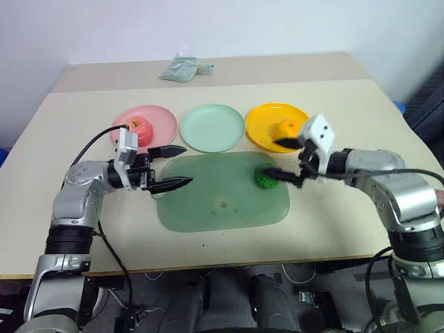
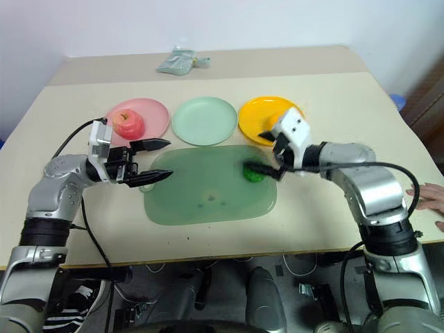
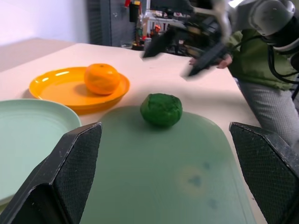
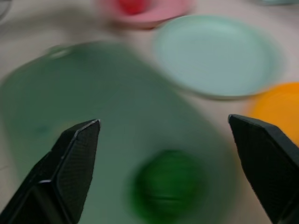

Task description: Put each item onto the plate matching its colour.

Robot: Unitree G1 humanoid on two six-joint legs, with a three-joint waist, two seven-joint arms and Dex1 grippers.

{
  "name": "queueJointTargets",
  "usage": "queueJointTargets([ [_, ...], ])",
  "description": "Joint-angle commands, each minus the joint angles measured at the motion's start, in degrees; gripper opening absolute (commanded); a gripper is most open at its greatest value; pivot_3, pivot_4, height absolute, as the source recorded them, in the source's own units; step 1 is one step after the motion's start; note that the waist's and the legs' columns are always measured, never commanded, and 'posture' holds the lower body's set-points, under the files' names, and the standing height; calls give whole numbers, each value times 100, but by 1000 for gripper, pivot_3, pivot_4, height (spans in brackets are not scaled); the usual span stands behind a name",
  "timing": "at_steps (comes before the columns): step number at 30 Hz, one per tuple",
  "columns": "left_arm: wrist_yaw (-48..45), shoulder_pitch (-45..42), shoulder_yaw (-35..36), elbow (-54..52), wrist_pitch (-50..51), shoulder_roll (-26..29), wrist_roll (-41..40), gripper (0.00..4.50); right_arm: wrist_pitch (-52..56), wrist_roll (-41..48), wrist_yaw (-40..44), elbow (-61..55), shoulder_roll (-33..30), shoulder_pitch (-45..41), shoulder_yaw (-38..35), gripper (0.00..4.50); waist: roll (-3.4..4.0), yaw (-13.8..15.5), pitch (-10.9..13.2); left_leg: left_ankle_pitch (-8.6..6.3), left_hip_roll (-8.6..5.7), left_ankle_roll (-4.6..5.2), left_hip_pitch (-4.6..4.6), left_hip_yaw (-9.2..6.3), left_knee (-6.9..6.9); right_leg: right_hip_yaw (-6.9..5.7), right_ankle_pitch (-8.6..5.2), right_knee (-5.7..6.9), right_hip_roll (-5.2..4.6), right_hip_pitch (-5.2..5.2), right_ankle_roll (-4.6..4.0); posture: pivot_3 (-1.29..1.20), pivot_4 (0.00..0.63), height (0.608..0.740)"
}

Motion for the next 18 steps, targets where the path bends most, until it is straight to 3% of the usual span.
queueJointTargets([
  [1,-27,-124,4,-179,-25,60,-19,4500,-280,-712,-289,298,-165,36,351,4473,0,26,0,0,-2,0,-1,2,1,0,0,-1,-2,0,0,0,150,740],
  [10,-13,-110,37,-235,-49,107,-12,4500,-326,-899,-159,604,-69,97,428,4473,0,152,0,0,-3,0,-4,4,1,0,1,-1,-3,-3,0,0,150,740],
  [14,4,-80,34,-272,-48,91,-22,4500,-237,-830,-101,658,-44,63,358,2793,-1,153,0,0,-3,0,-3,4,1,0,0,-1,-3,-2,1,0,150,740],
  [15,6,-70,37,-285,-42,88,-29,4500,-295,-921,-130,661,-70,60,398,2566,0,152,0,0,-3,0,-3,3,1,0,0,-2,-2,-2,0,0,150,740],
  [18,37,-62,55,-296,-62,69,-30,4500,-326,-880,-166,660,38,-22,321,2566,-1,152,0,0,-3,0,-3,4,1,0,1,-2,-2,-2,0,0,150,740],
])
